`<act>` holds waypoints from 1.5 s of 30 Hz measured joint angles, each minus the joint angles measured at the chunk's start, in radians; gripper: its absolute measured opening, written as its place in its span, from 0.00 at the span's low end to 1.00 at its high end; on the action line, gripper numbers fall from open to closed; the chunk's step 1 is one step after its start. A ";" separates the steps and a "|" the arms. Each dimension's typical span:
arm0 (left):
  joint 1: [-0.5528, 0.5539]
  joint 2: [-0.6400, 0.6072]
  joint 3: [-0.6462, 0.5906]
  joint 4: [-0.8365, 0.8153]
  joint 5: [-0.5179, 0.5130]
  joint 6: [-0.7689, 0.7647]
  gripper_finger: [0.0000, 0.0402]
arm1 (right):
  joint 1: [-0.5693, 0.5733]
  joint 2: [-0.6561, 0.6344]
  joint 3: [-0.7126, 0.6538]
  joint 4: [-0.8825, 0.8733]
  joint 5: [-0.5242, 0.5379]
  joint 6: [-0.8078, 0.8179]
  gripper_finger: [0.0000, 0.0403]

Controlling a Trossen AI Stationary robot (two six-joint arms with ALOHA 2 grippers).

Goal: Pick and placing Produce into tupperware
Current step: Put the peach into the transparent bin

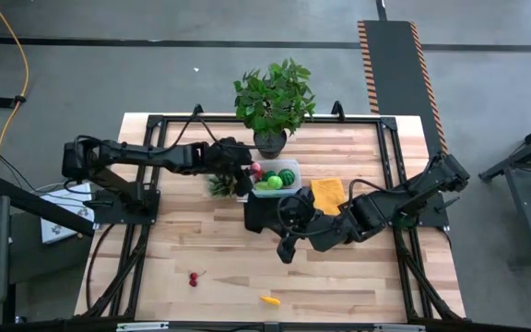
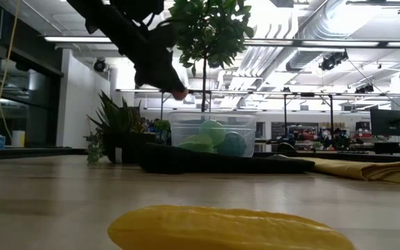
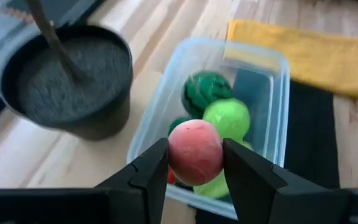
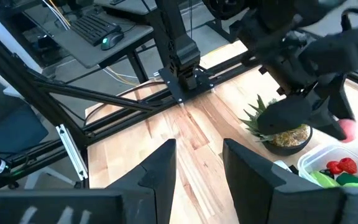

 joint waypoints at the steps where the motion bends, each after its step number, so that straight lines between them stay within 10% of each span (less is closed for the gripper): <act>1: 0.000 0.006 0.000 -0.006 0.001 -0.005 0.34 | 0.000 0.000 0.000 -0.004 0.000 0.000 0.31; 45: -0.003 0.119 -0.001 0.119 0.092 -0.120 0.34 | 0.000 0.000 0.000 -0.029 -0.005 -0.011 0.31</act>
